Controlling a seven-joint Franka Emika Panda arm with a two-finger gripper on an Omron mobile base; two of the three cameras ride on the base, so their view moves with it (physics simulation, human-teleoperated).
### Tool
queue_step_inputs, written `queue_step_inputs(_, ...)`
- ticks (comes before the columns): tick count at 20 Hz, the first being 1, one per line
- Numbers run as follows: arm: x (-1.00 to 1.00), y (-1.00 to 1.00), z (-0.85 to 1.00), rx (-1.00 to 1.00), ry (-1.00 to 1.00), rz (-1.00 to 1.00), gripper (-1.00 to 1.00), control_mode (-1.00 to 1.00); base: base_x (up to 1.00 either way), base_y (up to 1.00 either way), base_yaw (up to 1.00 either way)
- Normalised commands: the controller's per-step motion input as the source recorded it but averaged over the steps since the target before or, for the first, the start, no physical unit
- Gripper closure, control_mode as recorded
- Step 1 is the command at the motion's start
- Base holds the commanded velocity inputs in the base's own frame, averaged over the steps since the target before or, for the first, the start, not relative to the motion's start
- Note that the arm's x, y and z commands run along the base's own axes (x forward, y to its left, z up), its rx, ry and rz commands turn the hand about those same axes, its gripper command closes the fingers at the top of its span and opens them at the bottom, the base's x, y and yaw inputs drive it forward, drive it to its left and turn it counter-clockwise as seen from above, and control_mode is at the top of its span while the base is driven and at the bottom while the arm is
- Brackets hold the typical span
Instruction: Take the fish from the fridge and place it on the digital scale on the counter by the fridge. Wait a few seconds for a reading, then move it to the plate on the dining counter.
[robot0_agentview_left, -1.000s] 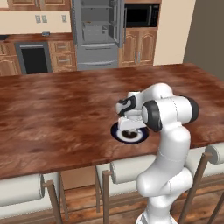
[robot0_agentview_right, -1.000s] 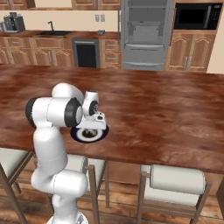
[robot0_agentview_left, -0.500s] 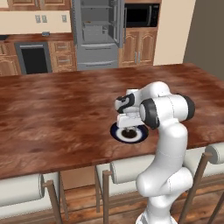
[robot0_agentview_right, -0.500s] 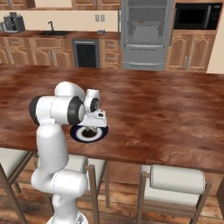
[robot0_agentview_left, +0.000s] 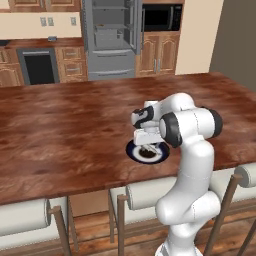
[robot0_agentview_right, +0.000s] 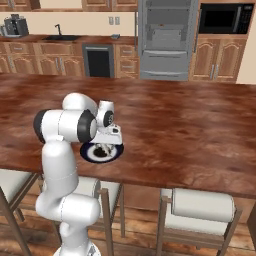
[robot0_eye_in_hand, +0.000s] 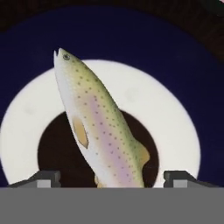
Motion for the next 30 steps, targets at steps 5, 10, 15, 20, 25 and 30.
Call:
queue_step_inputs(5, -0.59, 0.00, 0.52, -0.01, -0.05, 0.00, -1.00, -1.00, 0.00, 0.00, 0.00)
queue_step_inputs(10, -1.00, -0.03, 0.84, 0.03, -0.19, 0.01, -1.00, -1.00, 0.00, 0.00, 0.00)
queue_step_inputs(15, -1.00, -0.04, 0.97, 0.03, -0.21, 0.02, -1.00, -1.00, 0.00, 0.00, 0.00)
queue_step_inputs(20, -1.00, 0.00, 0.96, 0.00, -0.12, 0.03, -1.00, -1.00, 0.00, 0.00, 0.00)
queue_step_inputs(25, -1.00, 0.00, 1.00, -0.01, -0.03, 0.01, -1.00, -1.00, 0.00, 0.00, 0.00)
queue_step_inputs(30, -1.00, -0.18, 0.71, 0.00, -0.07, 0.02, -1.00, -1.00, 0.00, 0.00, 0.00)
